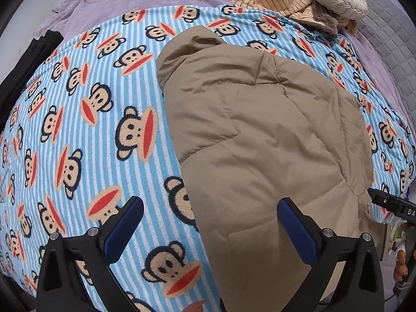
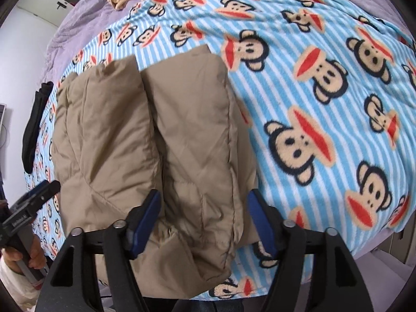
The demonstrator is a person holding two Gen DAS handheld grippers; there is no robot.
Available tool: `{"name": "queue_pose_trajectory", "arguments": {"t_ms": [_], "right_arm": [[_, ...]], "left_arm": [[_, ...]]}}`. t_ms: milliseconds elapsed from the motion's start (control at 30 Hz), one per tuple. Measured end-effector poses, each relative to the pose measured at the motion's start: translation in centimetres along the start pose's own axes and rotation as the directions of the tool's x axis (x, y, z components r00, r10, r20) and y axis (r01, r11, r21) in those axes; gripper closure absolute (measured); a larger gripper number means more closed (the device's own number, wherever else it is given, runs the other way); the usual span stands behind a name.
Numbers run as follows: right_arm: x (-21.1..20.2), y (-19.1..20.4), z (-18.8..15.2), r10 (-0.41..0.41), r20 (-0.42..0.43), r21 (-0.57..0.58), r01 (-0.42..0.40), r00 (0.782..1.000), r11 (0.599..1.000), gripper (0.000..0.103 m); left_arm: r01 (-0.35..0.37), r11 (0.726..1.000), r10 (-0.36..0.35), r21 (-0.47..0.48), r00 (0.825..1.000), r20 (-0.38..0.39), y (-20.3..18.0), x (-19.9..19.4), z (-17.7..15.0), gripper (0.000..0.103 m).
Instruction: Fold large clothes
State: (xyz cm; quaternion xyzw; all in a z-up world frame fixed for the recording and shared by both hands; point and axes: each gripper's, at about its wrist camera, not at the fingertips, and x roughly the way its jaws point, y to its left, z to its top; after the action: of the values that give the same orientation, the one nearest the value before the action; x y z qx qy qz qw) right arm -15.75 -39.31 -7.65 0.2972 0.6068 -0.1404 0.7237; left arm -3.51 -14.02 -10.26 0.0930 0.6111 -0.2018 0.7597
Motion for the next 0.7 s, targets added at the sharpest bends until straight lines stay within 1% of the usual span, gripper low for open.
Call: {"name": "queue_pose_trajectory", "arguments": {"t_ms": [33, 100, 200, 267, 333, 433, 467, 500, 533, 600, 700], "right_arm": [[-0.1, -0.3, 0.4, 0.015, 0.002, 0.005, -0.015, 1.000, 1.000, 0.022], [0.0, -0.5, 0.7, 0.036, 0.004, 0.014, -0.036, 0.999, 0.999, 0.022], [0.3, -0.6, 1.3, 0.040, -0.002, 0.007, -0.040, 0.999, 0.999, 0.022], [0.9, -0.3, 0.7, 0.040, -0.007, -0.001, -0.040, 0.999, 0.999, 0.022], [1.4, -0.1, 0.8, 0.048, -0.016, -0.011, -0.049, 0.999, 0.999, 0.019], [1.6, -0.4, 1.0, 0.086, -0.004, -0.017, -0.086, 0.996, 0.996, 0.019], [1.6, -0.6, 1.2, 0.100, 0.000, -0.014, -0.100, 0.995, 0.995, 0.018], [1.7, -0.9, 1.4, 0.114, 0.001, -0.006, -0.114, 0.994, 0.994, 0.013], [1.7, -1.2, 1.5, 0.127, 0.004, 0.003, -0.127, 0.992, 0.992, 0.000], [1.6, -2.1, 1.9, 0.162, 0.016, 0.032, -0.162, 0.987, 0.986, 0.000], [1.9, -3.5, 2.6, 0.193, 0.014, 0.078, -0.193, 0.981, 0.978, 0.000]], "left_arm": [[0.003, 1.000, -0.003, -0.005, 1.000, -0.002, 0.0, 0.1, 0.0, 0.000], [0.009, 1.000, -0.009, -0.013, 1.000, -0.005, 0.1, 0.2, 0.1, 0.000], [0.020, 1.000, -0.020, -0.024, 1.000, -0.008, 0.2, 0.5, 0.2, 0.000], [0.035, 0.999, -0.036, -0.036, 0.999, -0.012, 0.4, 0.7, 0.2, 0.000], [0.062, 0.997, -0.063, -0.056, 0.998, -0.016, 0.9, 0.9, 0.3, 0.000], [0.115, 0.988, -0.118, -0.099, 0.993, -0.023, 1.8, 1.4, 0.4, 0.000], [0.125, 0.985, -0.128, -0.115, 0.992, -0.019, 2.1, 1.5, 0.4, 0.000], [0.135, 0.982, -0.138, -0.129, 0.990, -0.017, 2.4, 1.6, 0.4, 0.000], [0.148, 0.979, -0.152, -0.139, 0.988, -0.018, 2.7, 1.8, 0.5, 0.000], [0.180, 0.970, -0.186, -0.164, 0.982, -0.024, 3.2, 2.2, 0.4, 0.000], [0.227, 0.954, -0.238, -0.196, 0.971, -0.032, 3.8, 3.0, 0.4, 0.000]]}}
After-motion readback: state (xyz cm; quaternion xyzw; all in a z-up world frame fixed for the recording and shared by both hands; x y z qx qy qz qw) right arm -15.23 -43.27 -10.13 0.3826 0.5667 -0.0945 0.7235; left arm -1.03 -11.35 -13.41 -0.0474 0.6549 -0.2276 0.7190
